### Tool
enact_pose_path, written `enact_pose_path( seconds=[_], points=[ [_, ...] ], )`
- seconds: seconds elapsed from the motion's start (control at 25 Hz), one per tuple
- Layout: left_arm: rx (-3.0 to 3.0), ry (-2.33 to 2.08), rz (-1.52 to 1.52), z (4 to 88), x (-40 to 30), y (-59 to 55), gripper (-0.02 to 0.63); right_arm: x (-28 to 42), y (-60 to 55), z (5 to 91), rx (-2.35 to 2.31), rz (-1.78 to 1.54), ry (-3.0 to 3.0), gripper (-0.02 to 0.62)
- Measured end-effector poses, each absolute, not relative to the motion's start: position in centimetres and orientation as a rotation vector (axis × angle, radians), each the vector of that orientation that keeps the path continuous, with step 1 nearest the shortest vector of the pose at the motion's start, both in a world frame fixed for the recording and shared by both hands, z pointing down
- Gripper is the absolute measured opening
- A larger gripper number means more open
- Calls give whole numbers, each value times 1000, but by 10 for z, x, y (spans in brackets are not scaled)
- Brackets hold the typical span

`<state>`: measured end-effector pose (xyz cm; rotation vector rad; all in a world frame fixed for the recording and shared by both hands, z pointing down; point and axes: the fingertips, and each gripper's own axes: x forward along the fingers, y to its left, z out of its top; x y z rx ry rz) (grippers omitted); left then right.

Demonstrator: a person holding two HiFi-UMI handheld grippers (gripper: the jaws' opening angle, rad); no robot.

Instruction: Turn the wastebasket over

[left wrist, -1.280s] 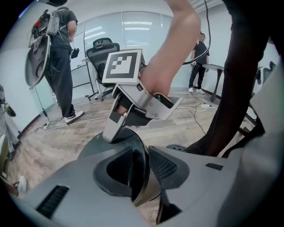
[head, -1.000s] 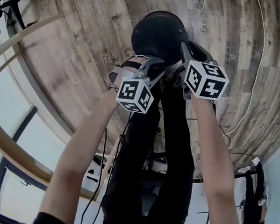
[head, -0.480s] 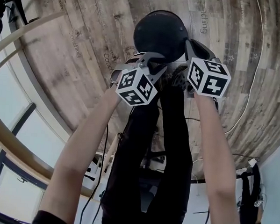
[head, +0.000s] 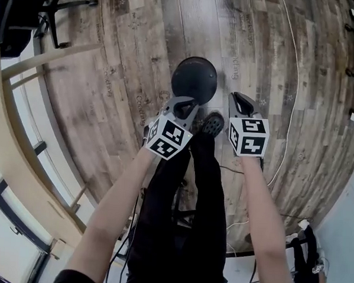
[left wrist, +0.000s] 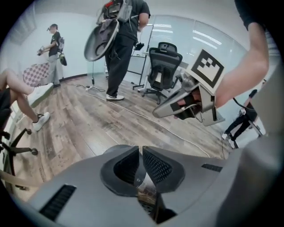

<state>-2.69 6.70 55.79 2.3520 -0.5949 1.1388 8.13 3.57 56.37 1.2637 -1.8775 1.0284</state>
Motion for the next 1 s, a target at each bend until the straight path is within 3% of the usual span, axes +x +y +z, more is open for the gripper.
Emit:
enact_pose_path(
  seconds=[1.0],
  points=[
    [2401, -1145, 642, 126, -30, -46, 17, 105, -28, 156, 1302, 674, -2271, 41]
  ],
)
